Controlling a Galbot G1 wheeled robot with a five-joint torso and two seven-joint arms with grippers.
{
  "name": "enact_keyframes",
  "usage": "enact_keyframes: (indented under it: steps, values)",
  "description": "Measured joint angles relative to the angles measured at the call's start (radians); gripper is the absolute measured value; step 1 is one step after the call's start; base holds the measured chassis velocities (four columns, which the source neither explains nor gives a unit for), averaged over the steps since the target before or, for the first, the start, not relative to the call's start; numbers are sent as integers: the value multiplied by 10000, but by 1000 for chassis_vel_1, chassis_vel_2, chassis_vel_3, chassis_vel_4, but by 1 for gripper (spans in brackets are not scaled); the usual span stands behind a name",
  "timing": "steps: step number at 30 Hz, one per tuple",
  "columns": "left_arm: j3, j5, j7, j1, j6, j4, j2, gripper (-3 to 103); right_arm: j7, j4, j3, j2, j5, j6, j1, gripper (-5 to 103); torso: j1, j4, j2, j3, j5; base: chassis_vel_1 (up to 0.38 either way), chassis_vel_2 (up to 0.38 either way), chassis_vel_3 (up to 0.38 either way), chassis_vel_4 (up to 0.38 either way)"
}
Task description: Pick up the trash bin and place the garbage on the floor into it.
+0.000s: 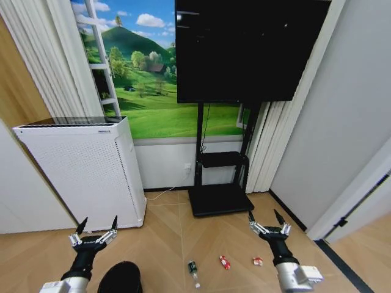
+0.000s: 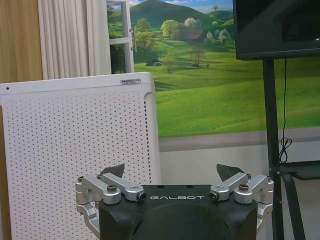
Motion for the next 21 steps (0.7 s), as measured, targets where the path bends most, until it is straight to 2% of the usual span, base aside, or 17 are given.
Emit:
enact_keyframes:
  steps: [7, 14, 18, 21]
  values:
    - [-37, -223, -116, -117, 49, 148, 20, 100, -12, -98, -87, 58, -265, 18, -101, 100, -107, 1, -258, -137, -1, 0, 0, 0, 0]
    - [41, -572, -147, -257, 108, 484, 395, 100, 101, -209, 126, -616, -93, -24, -484, 100, -260, -1, -593, -327, 0, 0, 0, 0, 0]
    - [120, -460, -126, -417, 39, 899, 412, 100, 417, -363, 216, -681, 396, -609, -48, 100, -366, 0, -848, -471, -1, 0, 0, 0, 0]
    - [48, -345, -95, -379, 20, 940, 260, 100, 601, -480, 129, -676, 715, -779, 211, 100, -422, 0, -985, -548, -1, 0, 0, 0, 0]
